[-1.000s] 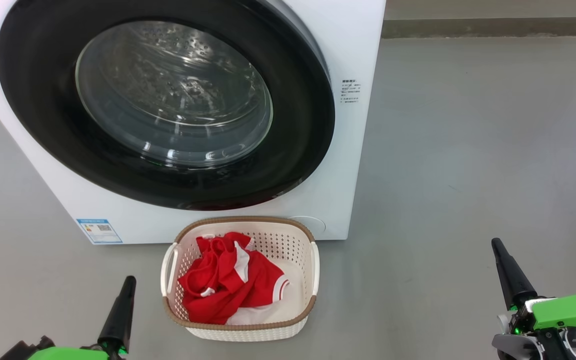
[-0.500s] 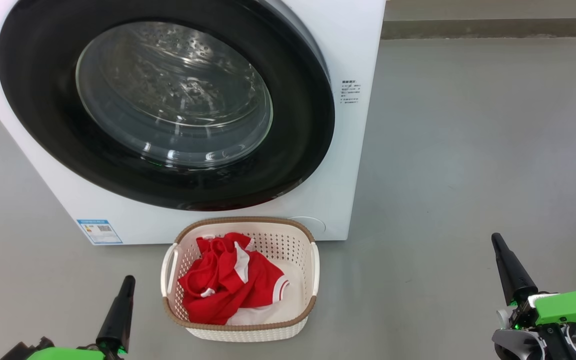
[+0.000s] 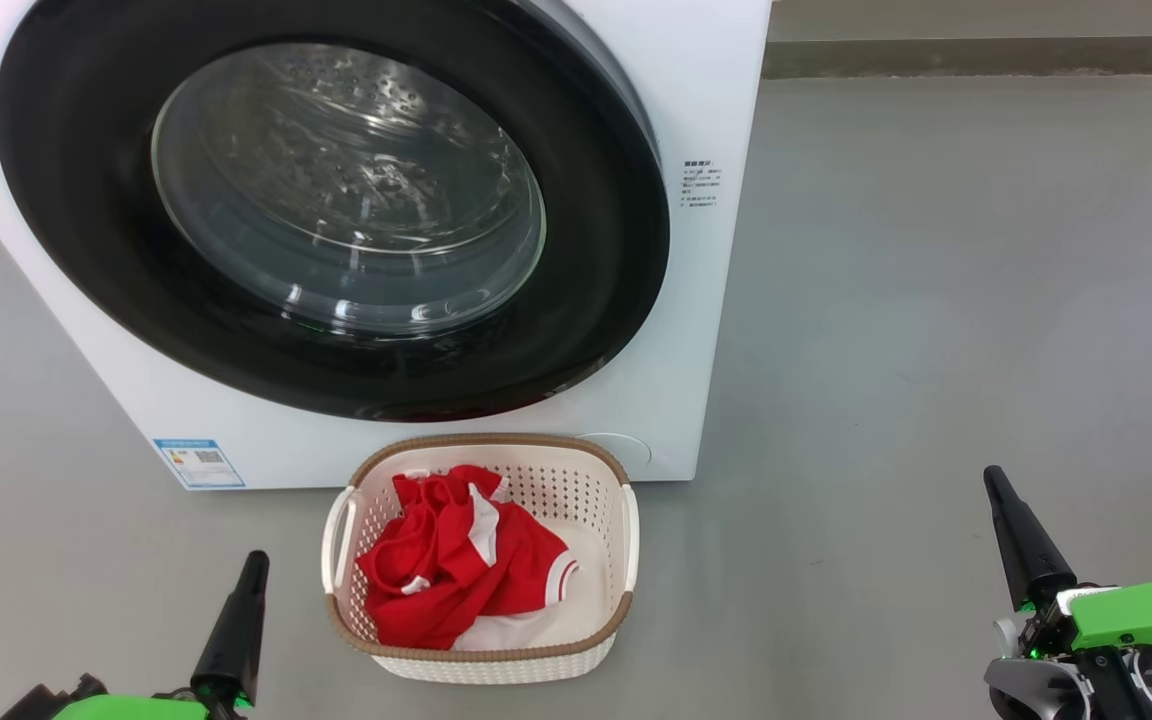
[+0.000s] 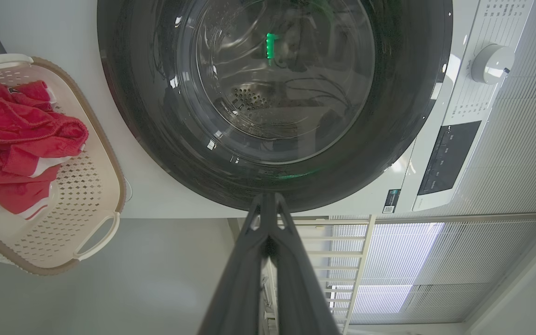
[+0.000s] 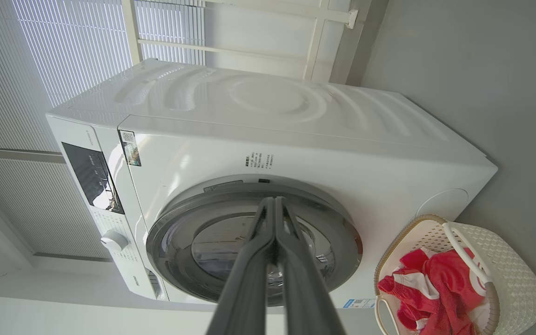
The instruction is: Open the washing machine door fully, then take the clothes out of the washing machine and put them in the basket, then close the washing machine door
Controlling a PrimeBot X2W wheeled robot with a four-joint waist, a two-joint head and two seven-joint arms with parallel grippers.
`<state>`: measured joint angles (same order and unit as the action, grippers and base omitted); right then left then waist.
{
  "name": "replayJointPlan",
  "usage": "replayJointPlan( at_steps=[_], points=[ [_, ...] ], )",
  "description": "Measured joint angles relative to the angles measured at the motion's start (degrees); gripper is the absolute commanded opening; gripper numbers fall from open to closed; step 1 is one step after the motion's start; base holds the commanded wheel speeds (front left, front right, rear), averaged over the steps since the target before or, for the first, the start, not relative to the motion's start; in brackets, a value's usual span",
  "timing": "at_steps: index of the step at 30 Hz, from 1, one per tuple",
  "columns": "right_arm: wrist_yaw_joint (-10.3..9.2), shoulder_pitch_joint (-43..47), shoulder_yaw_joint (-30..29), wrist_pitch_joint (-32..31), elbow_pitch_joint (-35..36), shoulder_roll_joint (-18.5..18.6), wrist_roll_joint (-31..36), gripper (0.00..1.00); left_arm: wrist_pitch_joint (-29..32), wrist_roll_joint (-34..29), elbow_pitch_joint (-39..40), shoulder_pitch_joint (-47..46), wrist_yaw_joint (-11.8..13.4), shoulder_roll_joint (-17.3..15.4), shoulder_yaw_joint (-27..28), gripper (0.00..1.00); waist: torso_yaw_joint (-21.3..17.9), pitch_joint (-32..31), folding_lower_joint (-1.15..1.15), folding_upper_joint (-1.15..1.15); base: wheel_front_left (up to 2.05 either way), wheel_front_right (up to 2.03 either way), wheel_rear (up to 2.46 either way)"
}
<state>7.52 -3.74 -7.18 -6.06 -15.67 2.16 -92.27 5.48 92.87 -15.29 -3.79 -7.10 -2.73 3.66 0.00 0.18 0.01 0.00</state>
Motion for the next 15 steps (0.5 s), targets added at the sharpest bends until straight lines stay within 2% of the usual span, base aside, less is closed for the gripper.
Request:
replayJointPlan(
  at_steps=[15],
  points=[
    [0.00, 0.0, -0.1, 0.0, 0.0, 0.0, 0.0, 0.00, 0.1, 0.0, 0.0, 0.0, 0.0, 0.0, 0.2, 0.00, 0.0, 0.0, 0.00, 0.00, 0.00, 0.00, 0.00]
  ],
)
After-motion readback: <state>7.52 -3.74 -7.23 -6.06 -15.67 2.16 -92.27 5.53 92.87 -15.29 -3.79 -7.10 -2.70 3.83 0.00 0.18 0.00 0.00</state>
